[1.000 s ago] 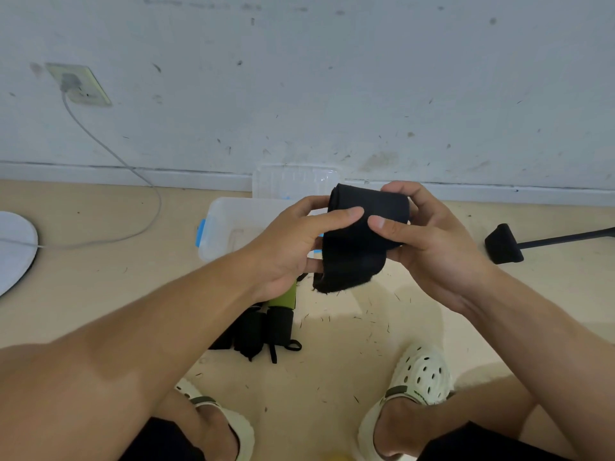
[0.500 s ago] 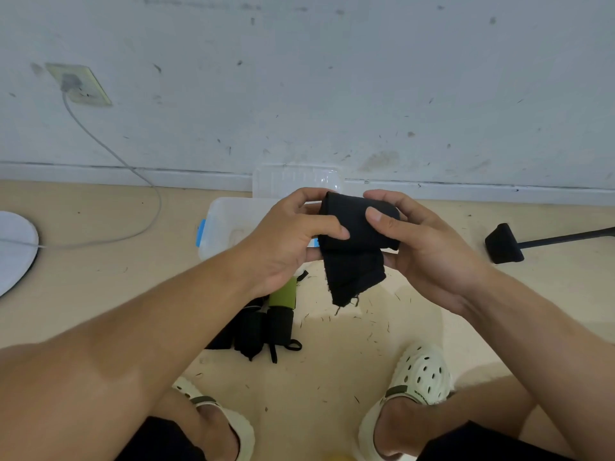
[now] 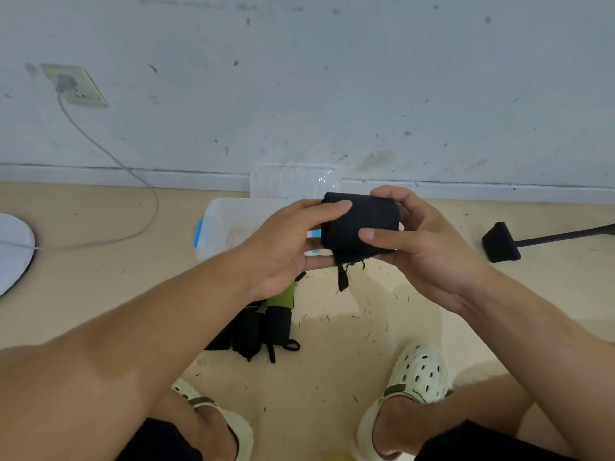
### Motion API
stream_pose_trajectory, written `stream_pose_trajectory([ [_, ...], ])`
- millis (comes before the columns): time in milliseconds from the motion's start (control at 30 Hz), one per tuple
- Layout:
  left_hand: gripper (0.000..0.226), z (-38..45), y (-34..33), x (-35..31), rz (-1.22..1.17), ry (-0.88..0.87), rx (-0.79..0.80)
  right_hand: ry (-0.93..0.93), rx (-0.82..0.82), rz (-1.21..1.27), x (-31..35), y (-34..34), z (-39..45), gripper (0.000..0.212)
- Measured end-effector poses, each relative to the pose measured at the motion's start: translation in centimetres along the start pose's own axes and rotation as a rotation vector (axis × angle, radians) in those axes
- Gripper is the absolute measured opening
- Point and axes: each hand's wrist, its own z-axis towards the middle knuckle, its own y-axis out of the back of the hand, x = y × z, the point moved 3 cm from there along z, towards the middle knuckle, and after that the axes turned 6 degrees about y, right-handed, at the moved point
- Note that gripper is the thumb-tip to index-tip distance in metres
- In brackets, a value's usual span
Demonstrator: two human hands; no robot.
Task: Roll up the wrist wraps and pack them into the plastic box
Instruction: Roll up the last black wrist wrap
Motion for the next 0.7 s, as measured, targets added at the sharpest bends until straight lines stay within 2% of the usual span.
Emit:
stream_pose_trajectory([
  [167,0.042,0.2,0.2,0.1,-0.012,-0.034,-0.020,0.040,-0.028,-0.029,-0.3,-0.2,0.0,0.060],
  [300,0.043,0.1,-0.1,0.6,0.014,-0.083,-0.075,-0.008,-0.048,-0.064,-1.0,-1.1,-0.1,0.073],
  [400,0.034,0.0,-0.7,2.0,0.018,-0.047,-0.175,-0.018,-0.012,-0.271,-1.8,-2.0,-0.5,0.075],
  [500,0.046,0.0,-0.7,3.3,0.097,0.013,-0.316,-0.027,0.046,-0.418,-2.5,-3.0,-1.1,0.081],
  [600,0.038,0.0,-0.4,3.2,0.157,-0.070,-0.487,0.014,0.071,-0.533,-3.4,-3.9,-1.6,0.091],
  [700,0.031,0.1,-0.4,2.6,0.197,-0.170,-0.533,0.089,-0.014,-0.550,-3.5,-4.1,-1.4,0.091],
])
